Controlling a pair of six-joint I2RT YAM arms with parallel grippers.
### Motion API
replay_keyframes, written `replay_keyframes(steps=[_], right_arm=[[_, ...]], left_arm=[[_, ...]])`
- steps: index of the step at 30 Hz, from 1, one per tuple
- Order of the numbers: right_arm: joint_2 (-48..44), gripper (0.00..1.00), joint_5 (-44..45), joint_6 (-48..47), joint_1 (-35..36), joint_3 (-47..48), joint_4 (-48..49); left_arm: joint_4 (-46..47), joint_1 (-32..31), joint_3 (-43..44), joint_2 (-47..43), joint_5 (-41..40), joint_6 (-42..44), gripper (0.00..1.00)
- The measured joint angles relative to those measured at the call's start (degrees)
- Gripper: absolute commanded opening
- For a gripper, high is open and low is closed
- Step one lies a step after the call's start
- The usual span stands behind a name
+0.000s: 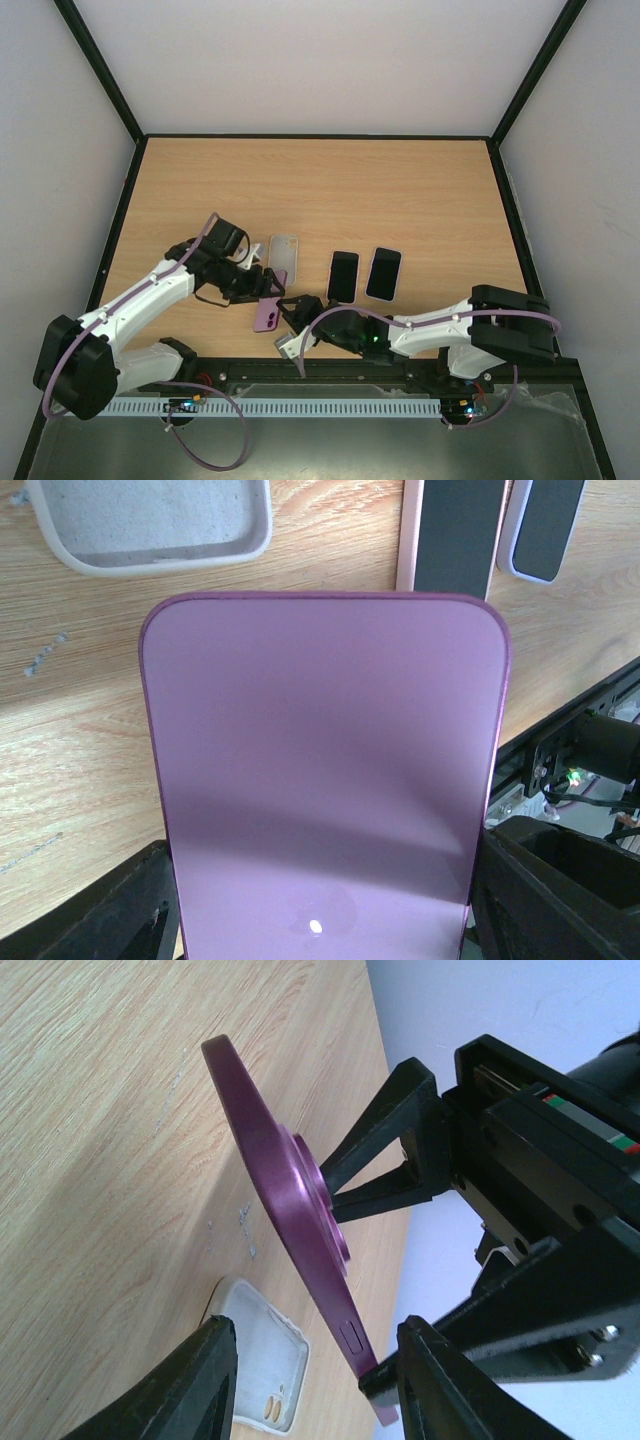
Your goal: Put the phone into the phone case
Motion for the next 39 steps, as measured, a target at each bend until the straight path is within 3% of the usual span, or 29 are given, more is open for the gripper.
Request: replay_keyframes(steps=[6, 12, 16, 21, 23, 28, 33, 39], right_arm=[[3.6, 0.29, 0.6, -3.4, 0.0, 3.3, -0.2], [5.6, 0.02, 1.2, -5.5, 0.0, 4.9, -0.9], [5.7, 0.02, 1.9, -6.0, 0.0, 5.0, -2.1], [5.6, 0.16, 1.9, -1.7, 0.0, 5.3, -4.2], [4.9, 0.27, 1.3, 2.6, 0.0, 5.2, -4.4], [-0.2, 0.53, -4.0, 17.9, 0.0, 4.5, -3.9], [-2.0, 0.74, -11.8, 26.9, -0.4, 4.5, -5.7], [3.0, 0.90, -17.8, 28.4, -0.9, 6.4, -12.0]], left_arm=[[0.0, -0.5, 0.0, 0.0, 0.3, 0.0, 0.43], [-0.4, -0.8, 0.1, -0.4, 0.9, 0.1, 0.45], [-0.9, -0.8, 0.2, -0.7, 0.6, 0.0, 0.48], [-1.6, -0.2, 1.9, -1.3, -4.2, -1.9, 0.62], [-1.6, 0.8, 2.5, -1.9, -7.0, -2.7, 0.78], [-1.3, 4.9, 1.7, -2.5, -12.0, -5.1, 0.98], [-1.1, 13.7, -2.4, -3.9, -14.7, -7.0, 0.99], [-0.5, 19.0, -4.7, -5.3, -16.3, -9.0, 0.99]])
